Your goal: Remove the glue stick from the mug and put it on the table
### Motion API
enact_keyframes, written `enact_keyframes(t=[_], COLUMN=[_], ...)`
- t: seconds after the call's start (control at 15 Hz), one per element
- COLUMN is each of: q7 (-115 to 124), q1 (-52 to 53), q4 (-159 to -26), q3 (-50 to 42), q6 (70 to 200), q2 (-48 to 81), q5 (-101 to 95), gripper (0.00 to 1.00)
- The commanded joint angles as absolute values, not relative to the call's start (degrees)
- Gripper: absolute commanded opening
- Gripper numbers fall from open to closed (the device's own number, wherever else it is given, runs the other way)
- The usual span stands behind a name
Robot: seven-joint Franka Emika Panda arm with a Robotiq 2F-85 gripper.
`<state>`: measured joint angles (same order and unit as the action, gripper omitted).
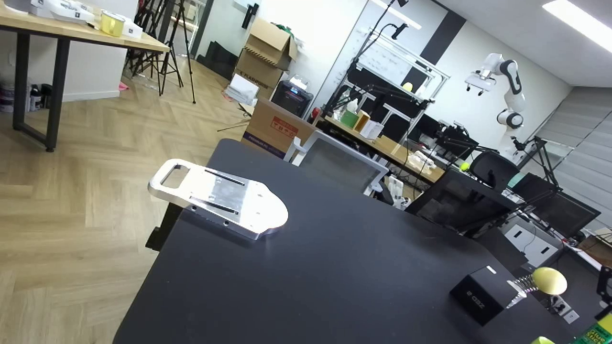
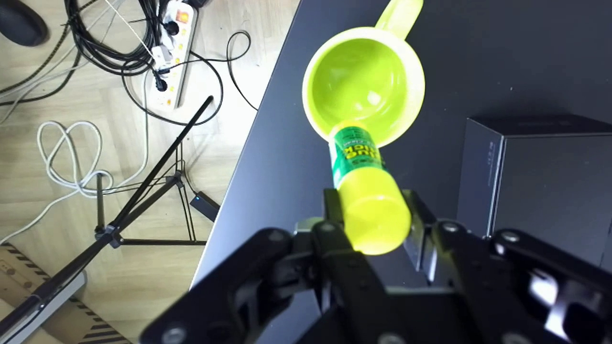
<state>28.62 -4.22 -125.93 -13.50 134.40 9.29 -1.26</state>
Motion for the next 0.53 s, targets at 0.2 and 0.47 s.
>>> enact_keyframes(t=[0.2,0.47], q7=[26.0,26.9], q1=[-8.2,-8.5], q4=[-121.7,-123.4], q3=[-13.2,-13.3], q6=[132.2,144.0], q2=[9.7,12.1], q5=[3.2,2.8], gripper=[0.09,0.09])
